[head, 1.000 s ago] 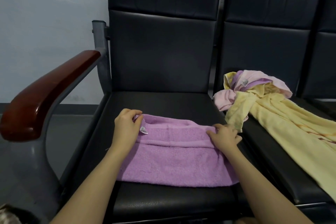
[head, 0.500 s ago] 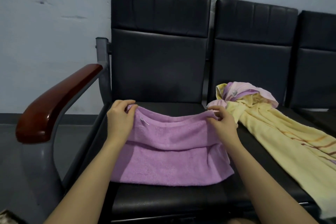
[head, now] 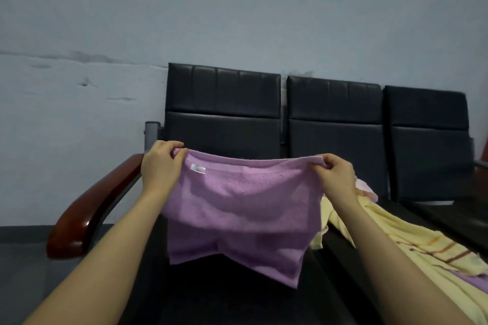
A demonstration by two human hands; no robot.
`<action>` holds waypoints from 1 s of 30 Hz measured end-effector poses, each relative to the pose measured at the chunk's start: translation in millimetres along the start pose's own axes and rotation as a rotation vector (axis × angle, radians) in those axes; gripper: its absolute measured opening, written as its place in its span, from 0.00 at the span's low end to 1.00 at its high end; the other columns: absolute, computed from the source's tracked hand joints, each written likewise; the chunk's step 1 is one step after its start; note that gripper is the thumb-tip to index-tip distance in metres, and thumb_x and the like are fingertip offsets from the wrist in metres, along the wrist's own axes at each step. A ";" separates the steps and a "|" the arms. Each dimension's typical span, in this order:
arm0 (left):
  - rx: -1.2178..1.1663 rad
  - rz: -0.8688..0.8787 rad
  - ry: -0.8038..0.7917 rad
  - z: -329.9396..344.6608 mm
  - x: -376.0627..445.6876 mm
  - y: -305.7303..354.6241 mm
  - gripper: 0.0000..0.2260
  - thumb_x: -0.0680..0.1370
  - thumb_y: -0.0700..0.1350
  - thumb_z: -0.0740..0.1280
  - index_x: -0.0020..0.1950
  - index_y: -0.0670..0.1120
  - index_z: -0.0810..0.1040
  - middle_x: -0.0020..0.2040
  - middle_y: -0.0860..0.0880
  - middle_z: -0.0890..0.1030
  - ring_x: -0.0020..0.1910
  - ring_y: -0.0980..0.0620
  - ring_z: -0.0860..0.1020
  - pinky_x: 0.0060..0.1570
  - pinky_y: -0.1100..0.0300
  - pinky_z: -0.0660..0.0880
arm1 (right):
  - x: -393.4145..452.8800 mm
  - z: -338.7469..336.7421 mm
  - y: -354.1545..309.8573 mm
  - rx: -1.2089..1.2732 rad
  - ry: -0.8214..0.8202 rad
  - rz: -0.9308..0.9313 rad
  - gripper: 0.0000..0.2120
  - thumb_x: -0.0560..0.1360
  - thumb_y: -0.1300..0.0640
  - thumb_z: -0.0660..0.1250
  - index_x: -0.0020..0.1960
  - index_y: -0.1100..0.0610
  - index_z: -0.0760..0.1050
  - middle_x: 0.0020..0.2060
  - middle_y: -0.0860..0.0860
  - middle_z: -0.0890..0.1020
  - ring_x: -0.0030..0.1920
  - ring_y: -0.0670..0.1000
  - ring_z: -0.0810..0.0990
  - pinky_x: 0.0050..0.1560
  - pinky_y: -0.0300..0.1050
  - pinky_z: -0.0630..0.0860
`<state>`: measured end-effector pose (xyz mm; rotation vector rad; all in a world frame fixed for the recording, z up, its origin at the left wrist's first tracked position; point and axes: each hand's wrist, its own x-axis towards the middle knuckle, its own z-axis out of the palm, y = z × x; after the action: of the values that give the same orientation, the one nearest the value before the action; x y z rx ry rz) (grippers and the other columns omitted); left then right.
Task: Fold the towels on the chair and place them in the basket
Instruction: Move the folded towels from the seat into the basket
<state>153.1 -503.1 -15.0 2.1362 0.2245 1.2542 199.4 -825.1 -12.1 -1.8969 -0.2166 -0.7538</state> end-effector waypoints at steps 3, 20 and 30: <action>0.039 0.023 -0.003 -8.1 2.4 6.0 0.08 0.78 0.43 0.67 0.53 0.41 0.81 0.53 0.42 0.79 0.50 0.44 0.77 0.47 0.56 0.71 | -0.3 -10.8 -6.5 -0.122 0.049 -0.041 0.14 0.75 0.57 0.66 0.36 0.39 0.75 0.36 0.42 0.81 0.45 0.50 0.79 0.55 0.57 0.74; -0.119 -0.192 -0.105 -18.6 -34.8 -0.5 0.04 0.77 0.42 0.68 0.49 0.43 0.77 0.41 0.46 0.80 0.33 0.52 0.79 0.34 0.66 0.73 | -34.1 -9.5 10.2 0.506 -0.085 0.366 0.12 0.72 0.74 0.66 0.54 0.64 0.78 0.42 0.57 0.82 0.42 0.51 0.81 0.41 0.34 0.80; -0.251 -0.315 -0.102 -17.2 -30.0 -11.6 0.06 0.79 0.40 0.65 0.52 0.42 0.80 0.46 0.45 0.82 0.44 0.48 0.80 0.47 0.54 0.78 | -30.2 -13.0 15.8 0.348 0.023 0.225 0.04 0.76 0.63 0.67 0.50 0.61 0.80 0.39 0.55 0.82 0.35 0.48 0.80 0.36 0.33 0.78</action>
<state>124.8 -499.9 -37.9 1.8589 0.3271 0.9367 177.8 -838.1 -38.5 -1.5503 -0.1085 -0.5458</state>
